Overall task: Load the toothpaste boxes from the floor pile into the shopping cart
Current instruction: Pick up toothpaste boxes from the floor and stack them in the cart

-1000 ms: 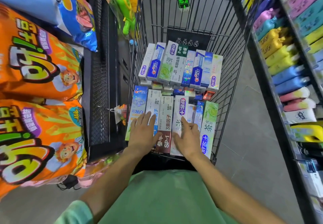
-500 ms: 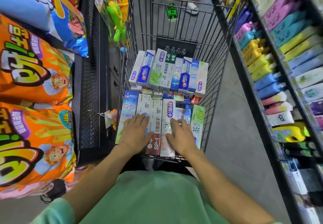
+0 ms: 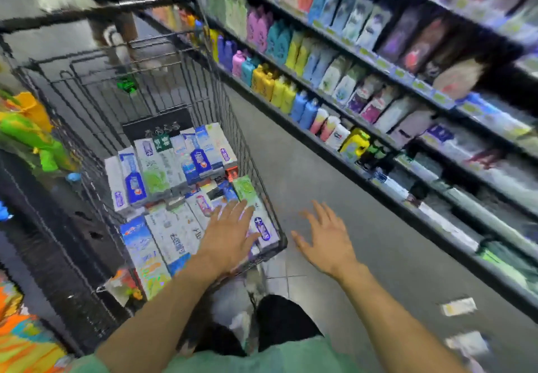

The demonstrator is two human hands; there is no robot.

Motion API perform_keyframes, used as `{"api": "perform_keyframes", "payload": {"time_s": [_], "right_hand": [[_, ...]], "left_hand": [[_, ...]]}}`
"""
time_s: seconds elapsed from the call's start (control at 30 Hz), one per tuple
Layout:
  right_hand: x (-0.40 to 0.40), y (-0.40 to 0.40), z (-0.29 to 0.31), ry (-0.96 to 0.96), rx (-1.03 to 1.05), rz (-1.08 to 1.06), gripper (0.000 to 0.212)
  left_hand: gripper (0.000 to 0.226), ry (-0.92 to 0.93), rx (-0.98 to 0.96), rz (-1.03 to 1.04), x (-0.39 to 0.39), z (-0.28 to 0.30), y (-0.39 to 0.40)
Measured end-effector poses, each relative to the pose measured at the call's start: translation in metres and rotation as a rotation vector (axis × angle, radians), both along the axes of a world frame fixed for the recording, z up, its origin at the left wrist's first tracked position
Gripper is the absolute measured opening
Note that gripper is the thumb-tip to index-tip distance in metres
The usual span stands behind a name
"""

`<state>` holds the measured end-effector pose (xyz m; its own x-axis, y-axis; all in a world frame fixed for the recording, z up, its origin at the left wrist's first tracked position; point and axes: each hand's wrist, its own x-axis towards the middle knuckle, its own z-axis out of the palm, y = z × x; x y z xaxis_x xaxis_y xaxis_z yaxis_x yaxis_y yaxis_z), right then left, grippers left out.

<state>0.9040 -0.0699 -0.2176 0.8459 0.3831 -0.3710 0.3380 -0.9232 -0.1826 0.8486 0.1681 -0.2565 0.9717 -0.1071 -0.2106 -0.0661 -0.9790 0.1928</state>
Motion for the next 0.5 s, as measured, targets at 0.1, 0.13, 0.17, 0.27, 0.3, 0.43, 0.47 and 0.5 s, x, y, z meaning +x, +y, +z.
{"api": "perform_keyframes", "payload": {"time_s": [0.1,0.13,0.17,0.27,0.3,0.43,0.47,0.5], "right_hand": [[-0.031,-0.065,0.016,-0.059,-0.009,-0.223,0.086],[-0.043,-0.087,0.021,-0.079,-0.006,-0.294,0.091],[-0.055,-0.109,0.026,-0.088,-0.011,-0.352,0.093],[-0.103,-0.175,0.035,-0.097,-0.044,-0.542,0.082],[-0.119,-0.196,0.037,-0.103,-0.043,-0.608,0.083],[-0.188,-0.274,0.033,-0.170,-0.047,-0.858,0.088],[-0.206,-0.292,0.030,-0.178,-0.043,-0.915,0.084],[-0.221,-0.306,0.028,-0.170,-0.039,-0.964,0.082]], "left_hand": [[0.061,-0.061,0.016,-0.224,0.021,0.013,-0.048],[0.061,-0.067,0.019,-0.289,0.028,0.019,-0.067],[0.063,-0.058,0.022,-0.350,0.033,0.024,-0.087],[0.064,-0.078,0.038,-0.527,0.036,0.034,-0.156],[0.062,-0.102,0.046,-0.593,0.036,0.036,-0.182],[0.061,-0.140,0.057,-0.831,0.024,0.044,-0.285],[0.063,-0.125,0.067,-0.886,0.018,0.046,-0.312],[0.066,-0.120,0.075,-0.921,0.014,0.049,-0.333]]}}
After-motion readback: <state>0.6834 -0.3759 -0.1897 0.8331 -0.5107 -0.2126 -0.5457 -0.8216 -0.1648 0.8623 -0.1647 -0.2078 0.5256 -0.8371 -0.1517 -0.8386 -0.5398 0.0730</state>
